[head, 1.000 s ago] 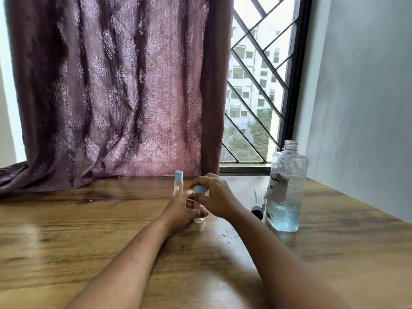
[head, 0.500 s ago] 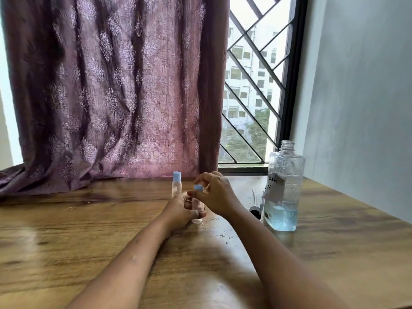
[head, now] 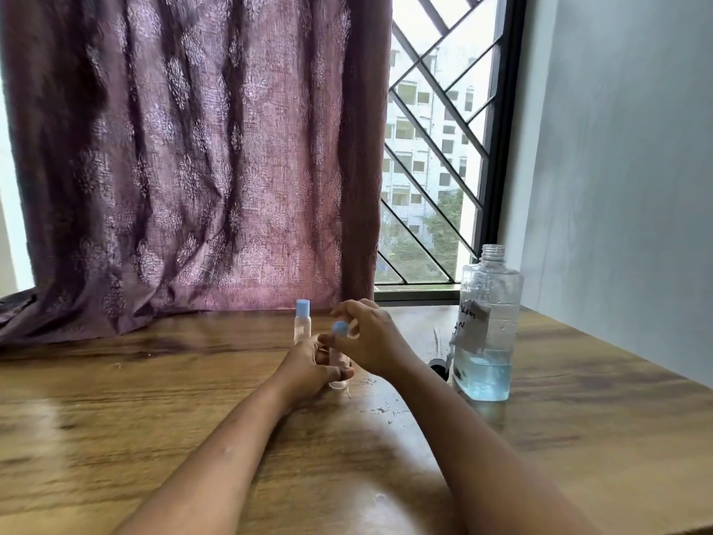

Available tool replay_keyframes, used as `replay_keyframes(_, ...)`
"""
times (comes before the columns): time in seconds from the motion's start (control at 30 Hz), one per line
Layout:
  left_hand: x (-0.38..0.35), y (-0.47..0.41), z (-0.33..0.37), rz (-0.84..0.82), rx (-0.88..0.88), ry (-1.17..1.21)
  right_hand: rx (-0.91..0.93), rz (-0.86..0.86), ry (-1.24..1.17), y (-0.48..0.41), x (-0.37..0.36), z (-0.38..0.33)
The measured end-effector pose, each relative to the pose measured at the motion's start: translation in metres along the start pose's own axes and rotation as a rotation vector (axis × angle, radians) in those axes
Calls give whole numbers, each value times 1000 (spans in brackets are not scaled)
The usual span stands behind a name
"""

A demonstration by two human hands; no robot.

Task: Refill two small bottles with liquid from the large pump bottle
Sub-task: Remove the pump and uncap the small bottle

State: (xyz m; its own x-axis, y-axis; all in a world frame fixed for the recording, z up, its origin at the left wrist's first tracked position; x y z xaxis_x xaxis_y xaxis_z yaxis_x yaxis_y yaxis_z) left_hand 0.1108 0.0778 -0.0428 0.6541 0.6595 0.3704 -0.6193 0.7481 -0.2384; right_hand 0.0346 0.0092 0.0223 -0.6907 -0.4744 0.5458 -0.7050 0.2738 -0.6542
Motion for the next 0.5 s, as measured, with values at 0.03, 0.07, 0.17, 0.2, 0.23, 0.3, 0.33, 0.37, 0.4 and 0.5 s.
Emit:
replay_keyframes(0.03, 0, 0, 0, -3, -5, 3, -3, 7, 17, 0, 0, 1)
replay_keyframes(0.07, 0, 1, 1, -9, -7, 2, -1, 18, 28, 0, 1, 1)
replay_keyframes(0.17, -1, 1, 2, -26, -11, 4, 9, 30, 12, -1, 4, -4)
replay_keyframes(0.2, -1, 1, 2, -29, -12, 0, 15, 23, 0, -1, 5, -5)
replay_keyframes(0.23, -1, 1, 2, -28, -13, -9, 17, 10, -12, -1, 5, -6)
replay_keyframes(0.3, 0, 0, 1, -27, -10, -18, 16, -13, -41, -1, 4, -5)
replay_keyframes(0.33, 0, 0, 0, -27, -6, -18, 7, -21, -54, -1, 4, -4)
replay_keyframes(0.37, 0, 1, -1, -29, -2, -21, -3, -26, -69, -1, 4, -3)
replay_keyframes(0.4, 0, 1, -1, -30, -2, -26, -11, -30, -81, -1, 3, -2)
replay_keyframes(0.5, -1, 2, 2, -28, -8, -44, -13, -36, -97, 0, 3, -4)
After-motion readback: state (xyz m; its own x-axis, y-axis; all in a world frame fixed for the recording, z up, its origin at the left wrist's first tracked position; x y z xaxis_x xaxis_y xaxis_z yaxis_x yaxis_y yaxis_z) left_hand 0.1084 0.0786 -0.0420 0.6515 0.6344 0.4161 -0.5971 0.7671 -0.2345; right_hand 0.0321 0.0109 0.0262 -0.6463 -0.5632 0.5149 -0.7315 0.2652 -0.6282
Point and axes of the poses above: each hand's wrist, its own y-axis away from the middle knuckle, its own x-axis out of the back of the hand, z = x × y, the point moved 7 cm from there along -y, towards the middle knuckle, and after that the axes turned 8 degrees about -y, right-handed, at the moved point
